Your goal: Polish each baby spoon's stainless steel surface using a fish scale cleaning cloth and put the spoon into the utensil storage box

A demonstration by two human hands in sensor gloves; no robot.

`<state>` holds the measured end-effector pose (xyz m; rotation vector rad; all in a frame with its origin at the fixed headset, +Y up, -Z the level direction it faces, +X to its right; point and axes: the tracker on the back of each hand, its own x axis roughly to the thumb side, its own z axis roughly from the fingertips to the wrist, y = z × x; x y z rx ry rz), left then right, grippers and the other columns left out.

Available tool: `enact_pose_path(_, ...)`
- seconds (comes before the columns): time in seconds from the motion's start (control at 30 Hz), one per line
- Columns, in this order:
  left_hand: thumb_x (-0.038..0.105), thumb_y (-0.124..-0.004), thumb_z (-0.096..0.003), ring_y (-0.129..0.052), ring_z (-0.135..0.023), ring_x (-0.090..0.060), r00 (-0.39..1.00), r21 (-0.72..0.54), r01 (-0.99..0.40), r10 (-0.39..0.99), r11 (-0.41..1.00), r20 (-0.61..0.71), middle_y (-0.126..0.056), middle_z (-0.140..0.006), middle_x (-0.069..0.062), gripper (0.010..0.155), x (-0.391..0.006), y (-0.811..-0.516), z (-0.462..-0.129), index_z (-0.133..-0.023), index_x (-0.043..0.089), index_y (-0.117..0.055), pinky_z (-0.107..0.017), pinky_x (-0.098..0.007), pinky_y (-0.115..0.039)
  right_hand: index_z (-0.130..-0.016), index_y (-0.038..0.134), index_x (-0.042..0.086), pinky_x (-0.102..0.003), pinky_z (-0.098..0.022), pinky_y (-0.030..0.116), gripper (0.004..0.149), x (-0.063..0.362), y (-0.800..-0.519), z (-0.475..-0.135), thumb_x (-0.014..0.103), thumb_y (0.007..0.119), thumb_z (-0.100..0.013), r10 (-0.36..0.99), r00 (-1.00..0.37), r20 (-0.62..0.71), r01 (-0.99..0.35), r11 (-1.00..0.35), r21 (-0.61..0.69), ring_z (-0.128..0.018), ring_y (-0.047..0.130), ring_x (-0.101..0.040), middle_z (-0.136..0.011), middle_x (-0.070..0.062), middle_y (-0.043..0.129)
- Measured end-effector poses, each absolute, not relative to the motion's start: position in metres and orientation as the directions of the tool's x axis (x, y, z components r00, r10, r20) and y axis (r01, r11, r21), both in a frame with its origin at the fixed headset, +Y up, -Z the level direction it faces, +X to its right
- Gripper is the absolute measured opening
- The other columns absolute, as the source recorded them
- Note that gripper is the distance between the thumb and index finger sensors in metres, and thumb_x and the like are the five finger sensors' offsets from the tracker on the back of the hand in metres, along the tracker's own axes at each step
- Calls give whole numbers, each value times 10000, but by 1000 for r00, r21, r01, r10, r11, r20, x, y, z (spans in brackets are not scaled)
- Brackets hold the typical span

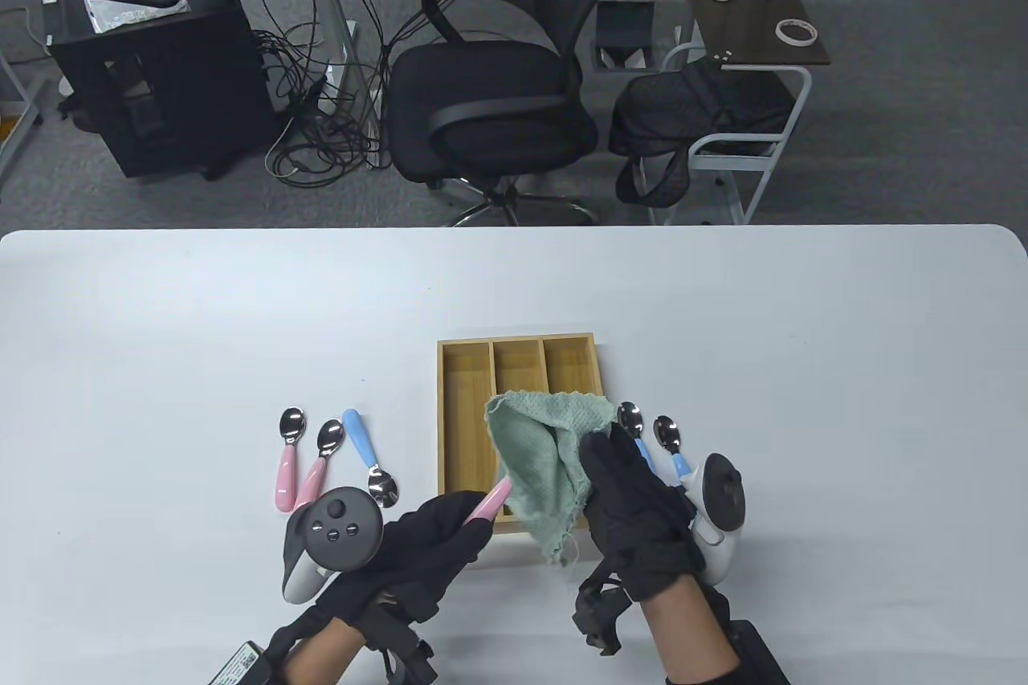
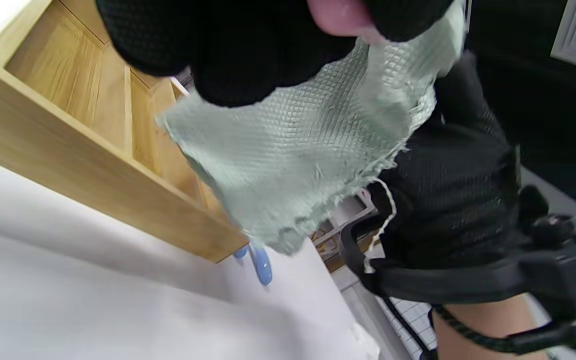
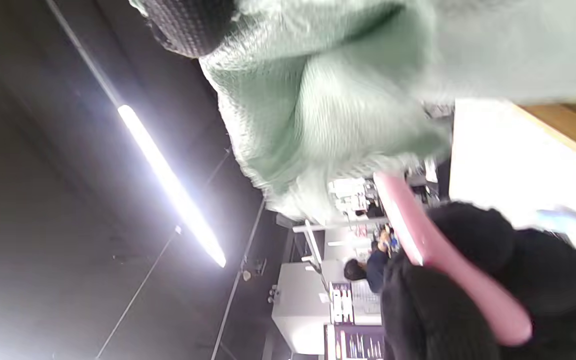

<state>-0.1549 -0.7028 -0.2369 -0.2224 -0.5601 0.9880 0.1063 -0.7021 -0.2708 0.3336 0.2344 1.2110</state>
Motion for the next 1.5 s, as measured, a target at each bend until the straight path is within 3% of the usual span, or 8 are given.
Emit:
enact_pose_path(0.17,479,-590,-646,-903,-711,-262,481,-386,-686,783,616,394,-773,-904,-83,544,-145,-701,-232,-1059,127,-640,-554,-492,-794,-838,745,236,-729,-657,615,442,100,-711,-267,547,478,-672,860,488,-151,-769,505,391,-987,516,-633,-1156,-296,376)
enact_pose_path(0.3,486,-593,-646,-913,-690,-251,514,-336,-668,738,664,437,-789,-884,-77,549,-142,-695,-227,-1054,124,-652,-543,-486,-801,-938,614,272,-509,-616,836,341,103,-707,-265,462,655,-658,947,317,-46,-904,316,289,-869,835,-450,-1079,-236,615)
enact_pose_path(0.47,489,-606,-640,-923,-668,-239,537,-274,-641,674,717,508,-805,-867,-70,546,-138,-686,-218,-1048,131,-667,-531,-477,-809,-1072,270,43,-306,-542,950,790,102,-705,-264,331,820,-584,982,190,-21,-945,188,267,-754,974,-212,-1001,-201,692)
enact_pose_path(0.6,488,-611,-638,-926,-659,-239,574,-235,-605,622,760,532,-811,-858,-71,546,-137,-686,-216,-1044,129,-675,-525,-475,-811,-995,636,168,-363,-529,946,489,103,-710,-267,305,829,-568,976,192,-99,-912,215,349,-744,981,-254,-979,-159,761)
enact_pose_path(0.9,493,-604,-637,-930,-651,-235,578,-251,-606,635,755,513,-814,-860,-68,547,-138,-692,-218,-1050,140,-667,-520,-472,-814,-958,688,160,-278,-354,1000,484,107,-701,-260,387,843,-559,994,-80,78,-974,-95,205,-510,1086,-164,-796,-55,933)
enact_pose_path(1.07,496,-598,-636,-941,-633,-225,575,-258,-613,645,747,503,-828,-846,-61,552,-139,-692,-219,-1047,135,-674,-506,-464,-824,-921,722,51,-245,-317,1003,480,105,-698,-256,429,631,-639,955,-232,183,-958,-258,129,-445,1097,-114,-697,-48,976)
enact_pose_path(1.33,496,-604,-628,-953,-619,-226,583,-241,-624,648,744,490,-845,-842,-57,552,-144,-693,-221,-1045,142,-675,-496,-459,-832,-1030,548,96,-362,-543,941,469,101,-706,-260,246,755,-637,992,99,78,-933,66,353,-755,992,-262,-959,-128,787)
enact_pose_path(1.5,504,-610,-619,-965,-613,-225,612,-219,-579,596,785,520,-858,-846,-56,552,-140,-694,-218,-1038,155,-690,-493,-458,-838,-960,646,217,-333,-490,952,500,101,-707,-260,340,890,-540,992,32,126,-963,-3,270,-666,1029,-179,-871,-11,876)
